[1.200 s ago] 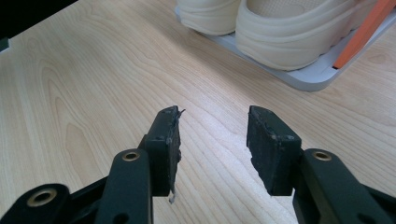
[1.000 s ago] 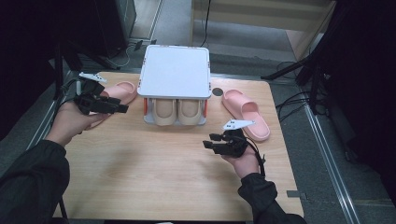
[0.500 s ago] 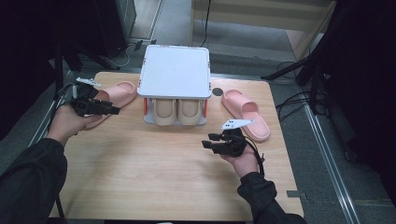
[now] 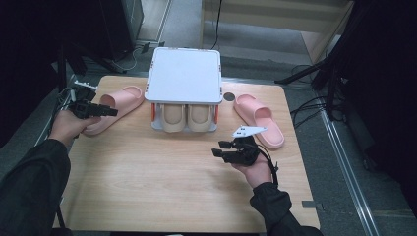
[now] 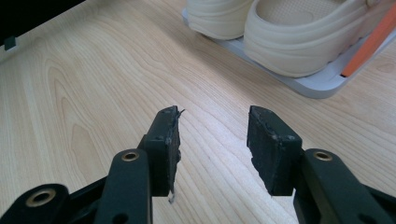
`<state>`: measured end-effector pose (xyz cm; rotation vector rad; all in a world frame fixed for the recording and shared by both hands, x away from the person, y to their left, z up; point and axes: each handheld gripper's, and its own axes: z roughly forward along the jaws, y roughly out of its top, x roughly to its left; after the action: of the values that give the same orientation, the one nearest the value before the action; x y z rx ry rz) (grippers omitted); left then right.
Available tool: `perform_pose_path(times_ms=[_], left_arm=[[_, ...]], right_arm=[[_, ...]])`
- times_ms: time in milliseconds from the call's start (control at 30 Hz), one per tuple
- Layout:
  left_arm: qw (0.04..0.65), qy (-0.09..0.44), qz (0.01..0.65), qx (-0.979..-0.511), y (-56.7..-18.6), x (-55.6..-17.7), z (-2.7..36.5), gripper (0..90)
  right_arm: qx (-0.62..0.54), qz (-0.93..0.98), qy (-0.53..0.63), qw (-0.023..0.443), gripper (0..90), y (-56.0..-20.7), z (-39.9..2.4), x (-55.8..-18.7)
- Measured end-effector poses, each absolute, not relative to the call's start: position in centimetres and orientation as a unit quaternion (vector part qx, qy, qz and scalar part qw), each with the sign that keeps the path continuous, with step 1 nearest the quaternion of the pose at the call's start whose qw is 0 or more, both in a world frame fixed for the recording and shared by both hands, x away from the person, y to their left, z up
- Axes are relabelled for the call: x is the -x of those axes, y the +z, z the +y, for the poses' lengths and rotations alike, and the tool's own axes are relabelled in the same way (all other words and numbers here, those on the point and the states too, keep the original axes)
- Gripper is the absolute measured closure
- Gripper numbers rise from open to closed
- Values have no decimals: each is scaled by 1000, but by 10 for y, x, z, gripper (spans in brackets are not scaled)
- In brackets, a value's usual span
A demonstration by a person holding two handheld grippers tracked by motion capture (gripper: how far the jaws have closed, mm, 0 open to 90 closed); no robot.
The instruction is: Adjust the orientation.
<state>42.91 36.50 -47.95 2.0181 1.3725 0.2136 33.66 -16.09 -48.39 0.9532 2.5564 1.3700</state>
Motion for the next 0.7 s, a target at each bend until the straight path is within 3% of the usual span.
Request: perform_pose_path(times_ms=[333,533,700], left_arm=[[330,95,539,-769,-500,-443,364,472],[326,93,532,-776,-504,-453,356,545],[317,83,552,-767,-504,-462,352,673]], right_arm=[[-326,833,443,49,541,-486,-172,-330],[-336,830,442,53,539,-487,-178,-327],[-342,827,444,54,545,-487,-183,-325]])
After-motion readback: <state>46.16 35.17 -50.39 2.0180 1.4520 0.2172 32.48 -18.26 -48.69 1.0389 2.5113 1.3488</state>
